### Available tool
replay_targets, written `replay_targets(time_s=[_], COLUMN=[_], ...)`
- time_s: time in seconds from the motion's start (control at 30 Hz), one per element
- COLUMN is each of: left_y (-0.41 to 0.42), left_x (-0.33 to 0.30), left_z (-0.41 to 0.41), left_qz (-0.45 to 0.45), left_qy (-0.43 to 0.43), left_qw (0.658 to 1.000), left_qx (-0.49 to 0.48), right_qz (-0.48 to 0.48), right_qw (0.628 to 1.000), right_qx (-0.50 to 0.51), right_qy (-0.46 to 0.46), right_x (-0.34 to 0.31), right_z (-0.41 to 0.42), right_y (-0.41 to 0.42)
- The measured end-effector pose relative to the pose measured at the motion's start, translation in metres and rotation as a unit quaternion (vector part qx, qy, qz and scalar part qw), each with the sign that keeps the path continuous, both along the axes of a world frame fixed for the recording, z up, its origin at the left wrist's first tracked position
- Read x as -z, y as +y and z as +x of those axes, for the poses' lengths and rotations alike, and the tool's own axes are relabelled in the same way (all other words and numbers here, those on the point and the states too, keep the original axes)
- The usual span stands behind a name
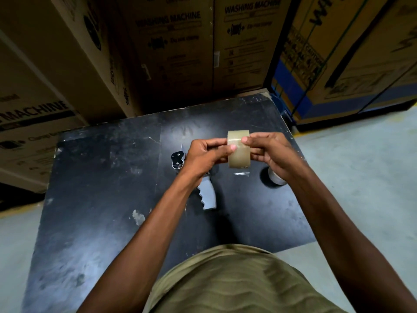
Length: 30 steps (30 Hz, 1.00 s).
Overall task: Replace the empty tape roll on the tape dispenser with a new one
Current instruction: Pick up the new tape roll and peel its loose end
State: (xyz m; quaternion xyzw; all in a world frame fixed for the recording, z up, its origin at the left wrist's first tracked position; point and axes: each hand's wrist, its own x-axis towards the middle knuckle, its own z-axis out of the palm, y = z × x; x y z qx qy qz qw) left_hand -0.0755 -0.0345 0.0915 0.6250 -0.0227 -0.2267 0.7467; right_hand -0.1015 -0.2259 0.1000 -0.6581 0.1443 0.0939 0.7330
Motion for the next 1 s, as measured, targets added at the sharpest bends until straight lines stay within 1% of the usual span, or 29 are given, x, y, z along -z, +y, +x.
replay_targets(time_s=[0.13,0.23,0.33,0.43,0.57,0.7,0.83,1.0], left_y=[0.002,0.000,-0.001,-0.003,-0.002,0.003,0.002,0.001], left_x=[0.000,-0.001,-0.002,-0.004,-0.009,-0.010,-0.004,-0.001], left_z=[0.000,0.000,-0.002,-0.006,-0.013,-0.009,-0.005,-0.005], left_qz=[0.004,0.004,-0.013,-0.014,0.002,0.022,-0.008,-0.034], left_qy=[-0.002,0.007,0.037,0.042,0.044,0.100,0.187,0.247], left_qw=[1.000,1.000,0.998,0.998,0.999,0.995,0.982,0.968], left_qx=[0.008,-0.014,-0.046,-0.053,-0.009,0.011,-0.011,-0.034], right_qz=[0.009,-0.033,-0.066,-0.039,0.031,0.006,0.012,0.004], right_qw=[1.000,0.999,0.995,0.998,0.999,0.999,0.998,0.995], right_qx=[0.005,-0.027,-0.071,-0.048,0.013,-0.020,-0.052,-0.096], right_qy=[-0.009,-0.019,-0.011,-0.007,0.009,0.024,0.031,0.015], right_x=[-0.003,-0.005,-0.006,-0.006,-0.006,-0.007,-0.008,-0.008], right_z=[-0.001,-0.004,-0.005,-0.005,-0.003,-0.006,-0.007,-0.011], right_y=[0.002,0.001,-0.003,-0.001,0.005,0.004,0.000,-0.001])
